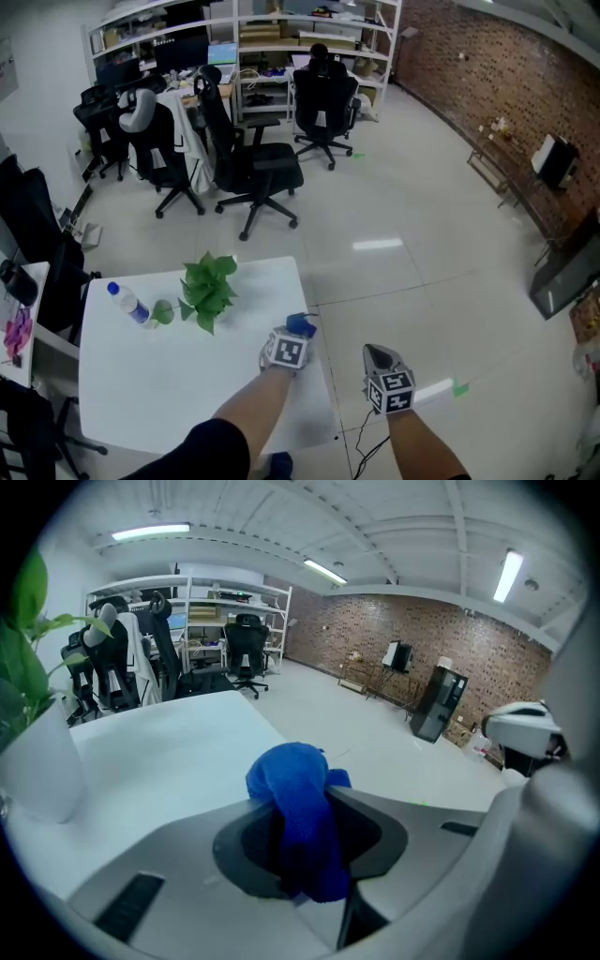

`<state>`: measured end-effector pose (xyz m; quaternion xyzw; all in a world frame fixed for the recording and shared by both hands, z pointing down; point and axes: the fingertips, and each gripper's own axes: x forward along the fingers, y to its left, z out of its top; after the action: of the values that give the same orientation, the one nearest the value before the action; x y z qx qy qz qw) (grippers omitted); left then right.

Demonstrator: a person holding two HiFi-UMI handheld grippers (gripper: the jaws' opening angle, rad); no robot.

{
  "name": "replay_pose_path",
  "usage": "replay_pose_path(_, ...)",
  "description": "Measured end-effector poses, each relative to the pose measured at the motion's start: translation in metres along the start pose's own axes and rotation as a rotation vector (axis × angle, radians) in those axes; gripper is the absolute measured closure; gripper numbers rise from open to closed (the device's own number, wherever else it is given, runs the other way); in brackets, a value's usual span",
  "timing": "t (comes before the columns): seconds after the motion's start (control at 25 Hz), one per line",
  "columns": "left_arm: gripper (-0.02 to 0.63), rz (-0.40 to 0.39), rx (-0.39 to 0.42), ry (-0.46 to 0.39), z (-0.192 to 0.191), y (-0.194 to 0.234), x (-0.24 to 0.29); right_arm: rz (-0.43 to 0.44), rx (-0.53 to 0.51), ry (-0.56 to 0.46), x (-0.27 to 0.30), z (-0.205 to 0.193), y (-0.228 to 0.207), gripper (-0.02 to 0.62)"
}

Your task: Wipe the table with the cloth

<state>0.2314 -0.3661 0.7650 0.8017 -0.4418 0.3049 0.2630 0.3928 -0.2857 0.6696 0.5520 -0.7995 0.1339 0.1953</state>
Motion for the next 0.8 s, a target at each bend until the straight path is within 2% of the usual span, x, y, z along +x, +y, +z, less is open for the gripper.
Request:
replay_pose_path(0.24,0.514,-0.038,-0.077,0.0,-0.033,-0.036,-0.038,0.012,-0.033,0.02,-0.005,-0.007,-0.004,0.578)
replay_pose_path(0.32,0.513,-0.04,-0.071,-0.003,-0.044,-0.04,-0.042,0.011,-0.028,0.015,-0.009,-0.006,-0.008,0.578)
replay_pose_path(0.48,0.513,-0.001,-0.016,-0.017,-0.021,-0.019,-0.024,-0.001,-0.021,0.018,-0.017,-0.009,-0.011,0.578)
replay_pose_path(0.64,0.514,0.016,-0.002,-0.039,0.0,-0.003,-0.001,-0.024,-0.013,0.032,-0.03,-0.016,-0.012,0.578)
replay_pose_path(0.8,0.514,0.033,0.015,-0.095,0.007,-0.001,-0.012,-0.03,-0.024,0.027,-0.044,-0.014,-0.012,0.578)
